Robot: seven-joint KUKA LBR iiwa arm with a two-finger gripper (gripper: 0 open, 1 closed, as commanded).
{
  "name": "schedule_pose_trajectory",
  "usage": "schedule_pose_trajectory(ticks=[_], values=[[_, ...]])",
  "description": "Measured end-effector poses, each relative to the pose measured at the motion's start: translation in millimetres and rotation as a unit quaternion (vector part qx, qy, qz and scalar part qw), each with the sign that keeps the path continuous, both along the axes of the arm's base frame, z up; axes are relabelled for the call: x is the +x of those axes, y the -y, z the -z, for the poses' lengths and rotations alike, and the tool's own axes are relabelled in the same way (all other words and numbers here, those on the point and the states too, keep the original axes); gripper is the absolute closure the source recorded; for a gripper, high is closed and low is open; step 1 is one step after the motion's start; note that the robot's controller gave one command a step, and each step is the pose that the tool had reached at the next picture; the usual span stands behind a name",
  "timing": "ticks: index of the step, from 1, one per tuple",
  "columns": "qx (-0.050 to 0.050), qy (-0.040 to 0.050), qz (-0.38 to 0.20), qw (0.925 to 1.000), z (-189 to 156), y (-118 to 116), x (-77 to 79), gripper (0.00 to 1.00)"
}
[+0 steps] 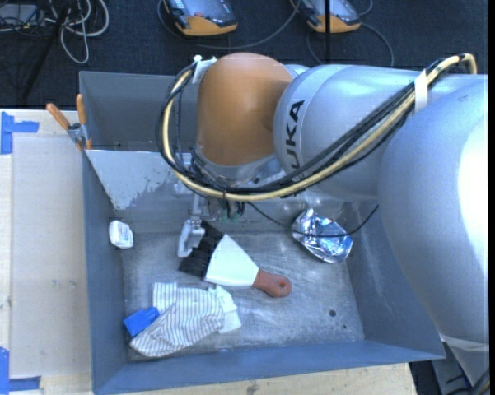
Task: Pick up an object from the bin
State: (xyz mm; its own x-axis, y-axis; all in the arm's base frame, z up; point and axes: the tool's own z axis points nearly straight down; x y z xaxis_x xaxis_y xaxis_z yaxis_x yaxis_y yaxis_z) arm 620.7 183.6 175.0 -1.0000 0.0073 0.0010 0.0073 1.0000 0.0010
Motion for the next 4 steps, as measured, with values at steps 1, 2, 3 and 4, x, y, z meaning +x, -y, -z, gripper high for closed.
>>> schedule_pose_trajectory(ticks=[1,2,3,4], values=[[0.000,0.0000,0.000,1.0000,0,0,0.0,0.00],[0.000,0.0027,-0.028,0.9996,48,36,-21.1,0.00],[0.000,0.0009,0.008,1.0000,95,55,-11.3,0.00],[0.000,0.0004,0.014,0.9999,94,54,-11.2,1.00]])
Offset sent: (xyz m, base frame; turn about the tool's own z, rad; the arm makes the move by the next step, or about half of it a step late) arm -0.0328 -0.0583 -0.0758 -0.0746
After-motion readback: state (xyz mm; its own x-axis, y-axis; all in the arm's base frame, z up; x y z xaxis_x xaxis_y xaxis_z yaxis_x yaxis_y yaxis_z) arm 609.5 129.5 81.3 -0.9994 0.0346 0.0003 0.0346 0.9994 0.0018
